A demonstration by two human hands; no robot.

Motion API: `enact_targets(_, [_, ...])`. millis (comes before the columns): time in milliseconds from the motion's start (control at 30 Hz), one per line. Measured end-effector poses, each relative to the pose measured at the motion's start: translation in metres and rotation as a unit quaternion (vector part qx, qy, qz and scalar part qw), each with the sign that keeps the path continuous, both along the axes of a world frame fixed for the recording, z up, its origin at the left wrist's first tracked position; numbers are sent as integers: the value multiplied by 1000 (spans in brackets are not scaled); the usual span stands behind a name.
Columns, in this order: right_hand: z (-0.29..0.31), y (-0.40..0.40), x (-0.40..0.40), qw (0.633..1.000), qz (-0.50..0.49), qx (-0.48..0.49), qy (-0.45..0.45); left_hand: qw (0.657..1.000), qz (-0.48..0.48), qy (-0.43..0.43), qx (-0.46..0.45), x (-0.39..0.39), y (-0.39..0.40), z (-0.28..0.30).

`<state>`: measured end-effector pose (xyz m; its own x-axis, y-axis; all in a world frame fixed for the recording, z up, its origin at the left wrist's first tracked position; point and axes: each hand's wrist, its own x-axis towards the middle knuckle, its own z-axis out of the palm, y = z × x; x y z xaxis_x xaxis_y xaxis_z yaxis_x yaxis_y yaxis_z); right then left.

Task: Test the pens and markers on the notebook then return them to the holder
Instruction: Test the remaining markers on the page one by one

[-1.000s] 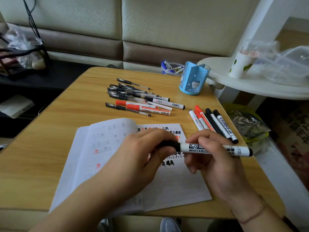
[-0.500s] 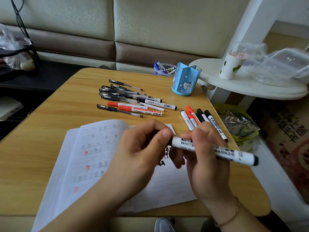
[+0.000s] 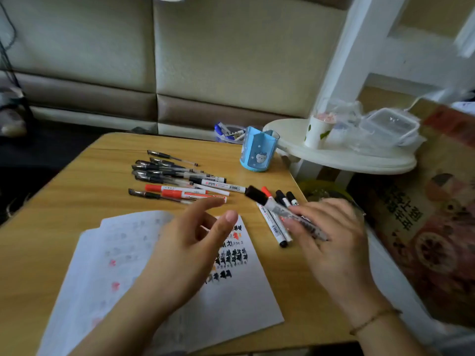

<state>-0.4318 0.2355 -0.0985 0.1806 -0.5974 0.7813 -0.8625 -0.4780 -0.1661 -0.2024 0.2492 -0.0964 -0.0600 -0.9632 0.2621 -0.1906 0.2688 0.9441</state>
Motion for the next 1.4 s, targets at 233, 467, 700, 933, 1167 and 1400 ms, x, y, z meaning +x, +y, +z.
enact_targets(233, [-19,-63,-61,916,-194,249,-248,939,70,-335,-41,12,1,-12])
enact_targets(467, [-45,-98,-62,886,-270,329,-183,930,64,-361,-27,14,1,-12])
enact_targets(700, [-43,-105,-64,896,-256,326,-161,930,62,-361,-22,20,0,-10])
enact_targets(933, [-24,-118,-66,893,-253,329,-173,934,70,-348,-25,22,-2,-9])
enact_targets(1167, [7,-144,-12,931,-154,301,-138,939,74,-335,-15,26,-5,-9])
enact_targets(1400, [7,-189,97,902,-23,423,81,942,81,-326,16,32,-10,-13])
